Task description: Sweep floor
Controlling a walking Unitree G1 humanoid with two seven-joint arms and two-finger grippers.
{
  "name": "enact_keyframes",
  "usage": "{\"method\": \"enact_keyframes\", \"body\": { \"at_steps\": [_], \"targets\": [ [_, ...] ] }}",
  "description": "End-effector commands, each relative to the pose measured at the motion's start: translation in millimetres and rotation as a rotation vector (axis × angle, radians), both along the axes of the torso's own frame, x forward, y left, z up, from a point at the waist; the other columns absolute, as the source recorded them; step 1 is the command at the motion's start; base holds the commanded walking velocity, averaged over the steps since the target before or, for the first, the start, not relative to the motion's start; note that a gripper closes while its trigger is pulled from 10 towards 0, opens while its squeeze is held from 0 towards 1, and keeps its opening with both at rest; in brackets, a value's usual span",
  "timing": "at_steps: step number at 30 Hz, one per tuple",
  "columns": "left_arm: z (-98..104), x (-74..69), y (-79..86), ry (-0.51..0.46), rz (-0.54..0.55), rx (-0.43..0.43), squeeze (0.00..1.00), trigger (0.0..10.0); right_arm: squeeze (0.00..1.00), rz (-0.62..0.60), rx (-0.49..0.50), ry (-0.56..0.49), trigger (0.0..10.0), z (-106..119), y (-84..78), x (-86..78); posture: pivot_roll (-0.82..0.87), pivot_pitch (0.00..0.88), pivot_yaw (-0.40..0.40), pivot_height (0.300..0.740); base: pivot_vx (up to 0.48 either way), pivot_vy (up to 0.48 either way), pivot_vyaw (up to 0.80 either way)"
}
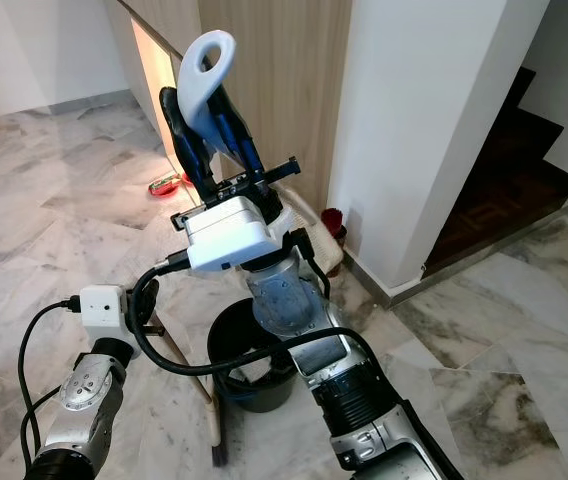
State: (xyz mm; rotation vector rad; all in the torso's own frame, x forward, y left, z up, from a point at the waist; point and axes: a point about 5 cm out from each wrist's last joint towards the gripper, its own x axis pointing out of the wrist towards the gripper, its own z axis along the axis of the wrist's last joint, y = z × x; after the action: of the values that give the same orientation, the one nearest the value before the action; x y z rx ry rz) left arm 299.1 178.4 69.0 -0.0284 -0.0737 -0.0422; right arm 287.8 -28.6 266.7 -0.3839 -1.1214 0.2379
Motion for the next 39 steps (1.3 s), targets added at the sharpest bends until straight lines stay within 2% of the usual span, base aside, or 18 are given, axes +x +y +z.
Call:
{"method": "enact_keyframes", "body": {
  "at_steps": [1,3,8,9,10,13,15,16,17,18,21,25,32,39],
  "targets": [
    [7,2.2,-0.8,-0.04,-0.009,0.004,0.0,10.0,0.0,-0.166,0.007,0.05,10.0,-1,-16.7,16.4,-0.01,0.0,0.019,0.74,0.0,0.0,0.0],
    [6,1.9,-1.3,-0.035,-0.013,0.004,0.0,10.0,0.0,-0.25,-0.003,0.1,10.0,-8,-25.5,25.0,-0.01,0.0,0.021,0.74,0.0,0.0,0.0],
    [3,0.4,-1.7,-0.023,-0.021,0.004,0.0,10.0,0.0,-0.337,-0.031,0.192,10.0,-30,-46.8,35.4,-0.01,0.0,0.026,0.74,0.0,0.0,0.0],
    [3,0.3,-2.1,-0.02,-0.025,0.004,0.0,10.0,0.0,-0.361,-0.02,0.247,10.0,-40,-55.4,38.6,-0.02,0.0,0.027,0.74,0.0,0.0,0.0],
    [3,0.3,-2.1,-0.02,-0.025,0.004,0.0,10.0,0.0,-0.361,-0.02,0.247,10.0,-40,-55.4,38.6,-0.02,0.0,0.027,0.74,0.0,0.0,0.0],
    [3,0.4,-2.7,-0.019,-0.031,0.005,0.0,10.0,0.0,-0.401,0.03,0.385,10.0,-64,-71.8,43.7,-0.02,0.0,0.029,0.74,0.0,0.0,0.0],
    [3,0.4,-2.7,-0.018,-0.032,0.005,0.0,10.0,0.0,-0.408,0.034,0.404,10.0,-67,-73.9,44.4,-0.02,0.0,0.029,0.74,0.0,0.0,0.0],
    [3,0.3,-2.5,-0.015,-0.034,0.006,0.0,10.0,0.0,-0.42,0.051,0.447,10.0,-75,-78.3,45.6,-0.02,0.0,0.033,0.74,0.0,0.0,0.0],
    [1,-0.5,-2.4,-0.01,-0.037,0.009,0.0,10.0,0.0,-0.424,0.092,0.532,10.0,-89,-85.8,47.9,-0.02,0.0,0.034,0.74,0.0,0.0,0.0],
    [1,-0.5,-2.4,-0.01,-0.037,0.009,0.0,10.0,0.0,-0.424,0.092,0.532,10.0,-89,-85.8,47.9,-0.02,0.0,0.034,0.74,0.0,0.0,0.0],
    [-1,-2.7,-2.0,0.0,-0.041,0.013,0.0,10.0,0.0,-0.402,0.182,0.672,10.0,-110,-94.7,50.0,-0.02,0.0,0.038,0.74,0.0,0.0,0.0],
    [-4,-5.5,0.0,0.012,-0.045,0.017,0.0,10.0,0.0,-0.416,0.371,0.85,10.0,-137,-115.3,51.0,-0.03,0.0,0.041,0.74,0.0,0.0,0.0],
    [-6,-8.7,0.8,0.027,-0.067,0.025,0.0,10.0,0.0,-0.461,0.42,0.924,10.0,-159,-134.2,48.5,-0.02,0.0,0.047,0.74,0.0,0.0,0.0],
    [-8,-11.7,0.8,0.036,-0.087,0.021,0.0,10.0,0.0,-0.446,0.432,0.92,10.0,-161,-135.8,49.4,-0.02,0.0,0.053,0.74,0.0,0.0,0.0]
  ]
}}
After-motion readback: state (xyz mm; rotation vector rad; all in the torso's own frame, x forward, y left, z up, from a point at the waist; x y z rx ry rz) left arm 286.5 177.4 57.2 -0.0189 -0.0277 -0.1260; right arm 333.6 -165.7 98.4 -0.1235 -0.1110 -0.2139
